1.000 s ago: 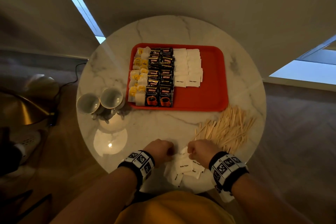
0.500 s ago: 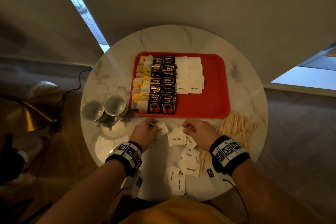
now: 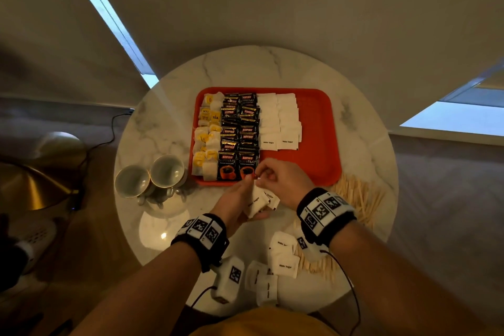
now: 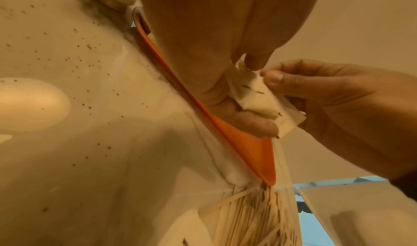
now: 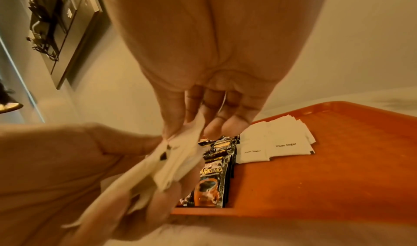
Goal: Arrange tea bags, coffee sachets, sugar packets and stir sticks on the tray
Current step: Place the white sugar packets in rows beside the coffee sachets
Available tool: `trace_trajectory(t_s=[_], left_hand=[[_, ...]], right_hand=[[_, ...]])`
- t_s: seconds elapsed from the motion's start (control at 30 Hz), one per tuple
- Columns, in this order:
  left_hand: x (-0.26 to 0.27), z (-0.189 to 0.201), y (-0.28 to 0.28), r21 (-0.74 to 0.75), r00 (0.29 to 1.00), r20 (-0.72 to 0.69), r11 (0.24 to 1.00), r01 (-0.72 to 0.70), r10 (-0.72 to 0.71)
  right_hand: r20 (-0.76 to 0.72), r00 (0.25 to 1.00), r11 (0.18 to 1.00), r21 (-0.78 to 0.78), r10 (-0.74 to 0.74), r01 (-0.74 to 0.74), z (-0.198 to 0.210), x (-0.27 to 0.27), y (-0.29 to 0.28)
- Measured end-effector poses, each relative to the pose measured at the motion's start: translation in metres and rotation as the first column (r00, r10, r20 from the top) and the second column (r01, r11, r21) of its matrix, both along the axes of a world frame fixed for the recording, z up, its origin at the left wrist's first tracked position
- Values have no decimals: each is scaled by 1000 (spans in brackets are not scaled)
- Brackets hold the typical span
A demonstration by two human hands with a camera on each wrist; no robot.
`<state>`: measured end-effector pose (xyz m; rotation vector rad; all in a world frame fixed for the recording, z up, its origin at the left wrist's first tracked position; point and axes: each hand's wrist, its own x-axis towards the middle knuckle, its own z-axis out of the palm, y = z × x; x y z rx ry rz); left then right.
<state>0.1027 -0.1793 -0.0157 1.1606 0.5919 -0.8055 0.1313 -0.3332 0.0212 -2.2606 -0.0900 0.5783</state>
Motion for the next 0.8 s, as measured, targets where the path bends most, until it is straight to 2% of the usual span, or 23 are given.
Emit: trace_trajectory(t_s=[0.1, 0.23, 0.37, 0.43, 0.57, 0.8], left_hand=[[7, -5, 0, -6, 993, 11, 994, -113, 113], [15, -8, -2, 9, 988, 31, 989, -149, 149], [19, -5, -9, -23, 987, 9, 987, -159, 159], [19, -3, -12, -45, 990, 23, 990, -137, 138], [21, -2, -14, -53, 988, 92, 991, -123, 127], [21, -13, -14, -37, 973, 122, 981, -192, 195]], right_hand=[[78, 993, 994, -48, -93, 97, -5, -2, -3], [5, 991, 980, -152, -131, 130, -9, -13, -1], [-5, 989, 972, -183, -148, 144, -15, -15, 5], [10, 988, 974, -163, -157, 156, -17, -14, 6], [0, 969, 969, -17, -245, 245, -21, -10, 1], [-6, 971, 971, 22, -239, 239, -24, -5, -6]])
